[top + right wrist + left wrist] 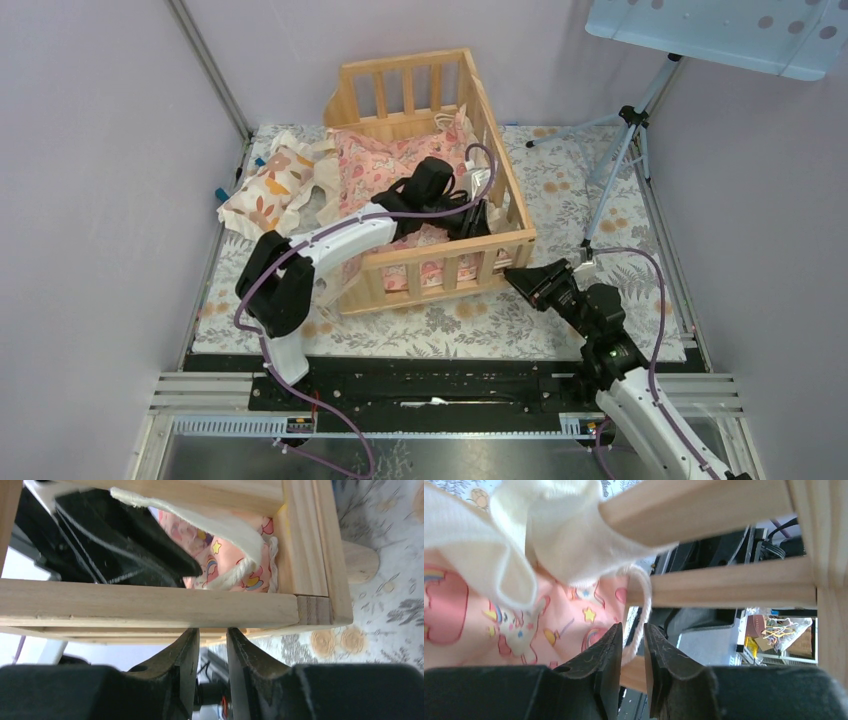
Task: Set up the pet bed
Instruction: Cross the ropes on the bed frame.
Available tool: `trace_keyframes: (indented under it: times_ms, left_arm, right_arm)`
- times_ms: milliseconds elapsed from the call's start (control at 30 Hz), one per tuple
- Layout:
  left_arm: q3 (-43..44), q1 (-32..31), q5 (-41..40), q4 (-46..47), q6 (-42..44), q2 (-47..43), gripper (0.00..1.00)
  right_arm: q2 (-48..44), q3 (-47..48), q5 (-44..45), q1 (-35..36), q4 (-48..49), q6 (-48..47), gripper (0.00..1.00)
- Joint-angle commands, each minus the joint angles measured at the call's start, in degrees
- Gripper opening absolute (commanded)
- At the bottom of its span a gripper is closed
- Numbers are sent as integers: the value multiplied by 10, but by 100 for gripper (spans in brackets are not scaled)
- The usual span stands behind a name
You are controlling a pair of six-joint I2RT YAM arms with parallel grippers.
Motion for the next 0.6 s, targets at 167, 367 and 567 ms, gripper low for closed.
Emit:
trace_keyframes:
  times_ms: [167, 367, 567]
  left_arm:
    - [0, 20, -12, 11, 10, -28, 26]
    - [0, 25, -7, 14, 6, -27, 26]
    - [-1, 26, 2, 20, 2, -24, 26]
  right_arm:
    - [90, 29, 199, -7, 128, -16, 39]
    - [167, 4, 172, -6, 233, 20, 39]
    - [173, -7, 190, -7, 268, 27, 40]
